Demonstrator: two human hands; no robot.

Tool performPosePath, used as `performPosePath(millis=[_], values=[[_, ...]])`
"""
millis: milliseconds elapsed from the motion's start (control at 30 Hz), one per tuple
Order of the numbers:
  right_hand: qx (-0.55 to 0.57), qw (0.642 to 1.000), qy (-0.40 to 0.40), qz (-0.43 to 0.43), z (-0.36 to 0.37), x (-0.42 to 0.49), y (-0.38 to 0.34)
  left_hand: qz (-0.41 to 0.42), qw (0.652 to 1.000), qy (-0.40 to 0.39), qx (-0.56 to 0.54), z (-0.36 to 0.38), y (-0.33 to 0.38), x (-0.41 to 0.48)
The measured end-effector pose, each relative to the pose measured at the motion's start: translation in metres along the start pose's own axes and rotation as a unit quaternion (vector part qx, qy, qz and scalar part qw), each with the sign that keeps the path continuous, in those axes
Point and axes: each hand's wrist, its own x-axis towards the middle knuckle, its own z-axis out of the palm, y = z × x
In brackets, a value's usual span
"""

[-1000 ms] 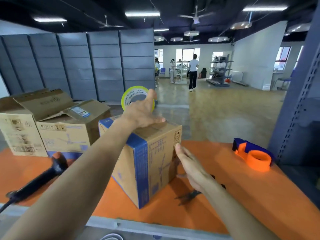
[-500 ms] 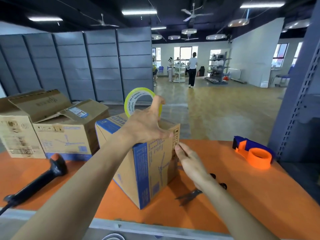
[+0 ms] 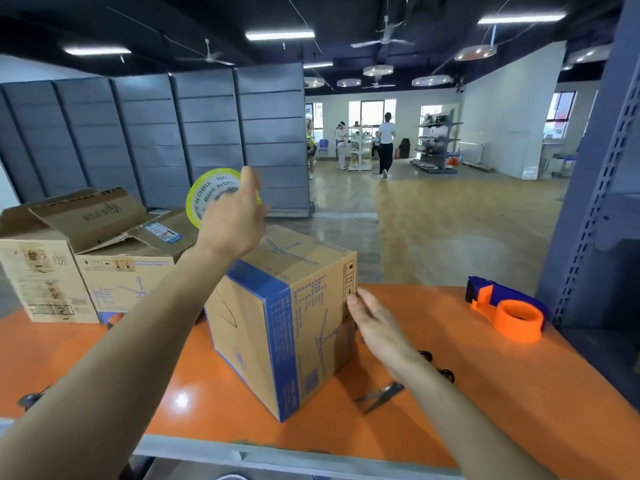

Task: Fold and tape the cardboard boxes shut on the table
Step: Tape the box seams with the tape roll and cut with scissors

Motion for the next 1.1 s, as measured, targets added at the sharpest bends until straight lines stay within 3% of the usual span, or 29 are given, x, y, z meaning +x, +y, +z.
performPosePath(millis=[133, 300, 433, 567, 667, 833, 967, 1033, 1100], values=[[-0.002, 1.0, -0.011, 0.003, -0.002, 0.001, -0.007, -0.037, 0.982, -0.11, 0.146, 0.005, -0.031, 0.008], [0.002, 1.0, -0.016, 0.023, 0.001, 0.0, -0.012, -0.109, 0.959, -0.236, 0.11, -0.01, -0.035, 0.026], [0.043, 0.997, 0.057, 0.035, 0.016, 0.001, -0.016, -0.117, 0.94, -0.316, 0.056, -0.02, -0.022, 0.033], [0.063, 0.984, 0.161, 0.045, 0.019, 0.004, -0.036, -0.122, 0.956, -0.265, 0.012, -0.017, -0.006, 0.019], [-0.01, 0.977, 0.212, -0.026, -0.014, 0.016, -0.066, -0.169, 0.96, -0.187, -0.122, -0.016, -0.004, 0.003], [-0.175, 0.951, 0.184, -0.176, -0.063, 0.047, -0.14, -0.265, 0.875, -0.157, -0.373, 0.004, 0.01, -0.052], [-0.312, 0.923, 0.067, -0.216, -0.061, 0.062, -0.162, -0.355, 0.754, -0.2, -0.515, 0.037, 0.019, -0.102], [-0.356, 0.91, 0.012, -0.211, -0.052, 0.063, -0.15, -0.4, 0.727, -0.205, -0.52, 0.048, 0.017, -0.117], [-0.392, 0.892, -0.009, -0.226, -0.042, 0.063, -0.138, -0.417, 0.723, -0.194, -0.516, 0.054, 0.014, -0.126]])
